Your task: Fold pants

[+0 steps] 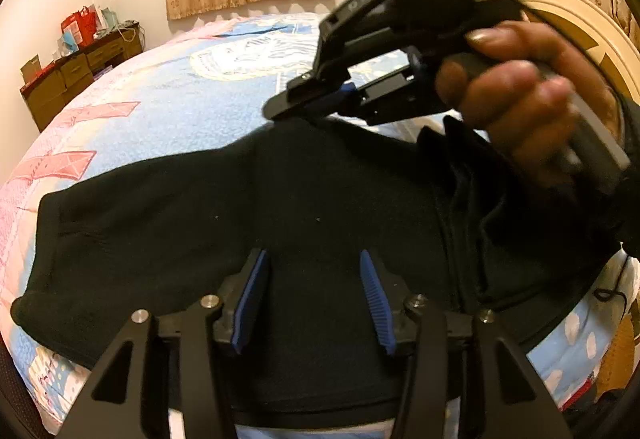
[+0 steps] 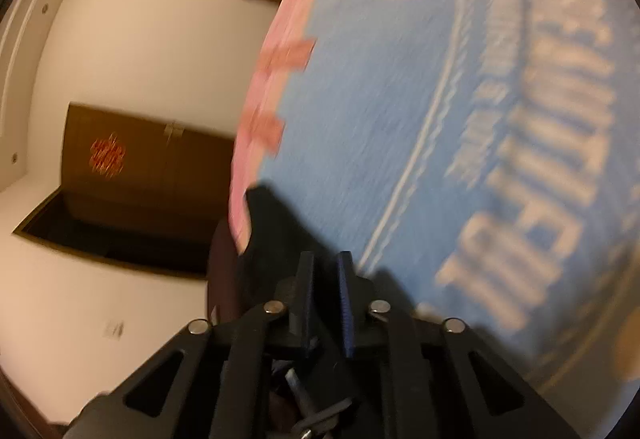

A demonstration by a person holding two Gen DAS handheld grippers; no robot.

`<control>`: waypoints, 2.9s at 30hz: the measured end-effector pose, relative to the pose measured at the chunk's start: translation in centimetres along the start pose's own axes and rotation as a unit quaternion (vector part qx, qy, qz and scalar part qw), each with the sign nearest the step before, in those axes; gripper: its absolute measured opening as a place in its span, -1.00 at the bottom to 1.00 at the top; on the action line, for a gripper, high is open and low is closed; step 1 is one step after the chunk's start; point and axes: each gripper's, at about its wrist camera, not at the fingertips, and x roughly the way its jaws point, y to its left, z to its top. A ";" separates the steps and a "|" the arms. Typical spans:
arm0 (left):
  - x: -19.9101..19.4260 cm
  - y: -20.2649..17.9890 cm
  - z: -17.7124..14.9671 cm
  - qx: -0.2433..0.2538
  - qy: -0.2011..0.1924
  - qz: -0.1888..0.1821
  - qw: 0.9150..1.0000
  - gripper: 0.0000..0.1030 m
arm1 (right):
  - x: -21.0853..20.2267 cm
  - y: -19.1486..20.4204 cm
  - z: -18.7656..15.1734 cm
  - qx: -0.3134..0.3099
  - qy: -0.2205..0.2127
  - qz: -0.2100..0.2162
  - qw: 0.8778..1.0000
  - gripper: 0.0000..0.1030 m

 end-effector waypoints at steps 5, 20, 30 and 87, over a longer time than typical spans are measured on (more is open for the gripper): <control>0.0 -0.5 -0.3 0.000 -0.005 0.005 1.000 0.01 | -0.6 -2.5 1.7 0.041 -0.016 -0.001 0.999 -1.00; 0.0 0.5 -0.4 -0.014 -0.006 -0.002 1.000 0.01 | 0.3 -2.0 0.2 0.066 0.045 -0.008 0.997 -0.39; 0.3 0.7 -0.5 -0.015 -0.009 -0.002 1.000 0.02 | -0.3 -0.2 -0.8 0.018 0.000 -0.044 0.999 -0.91; -4.8 6.4 0.4 -0.093 -0.047 0.065 0.992 0.33 | -5.3 5.0 -19.6 -0.204 -0.168 -0.328 0.907 -0.04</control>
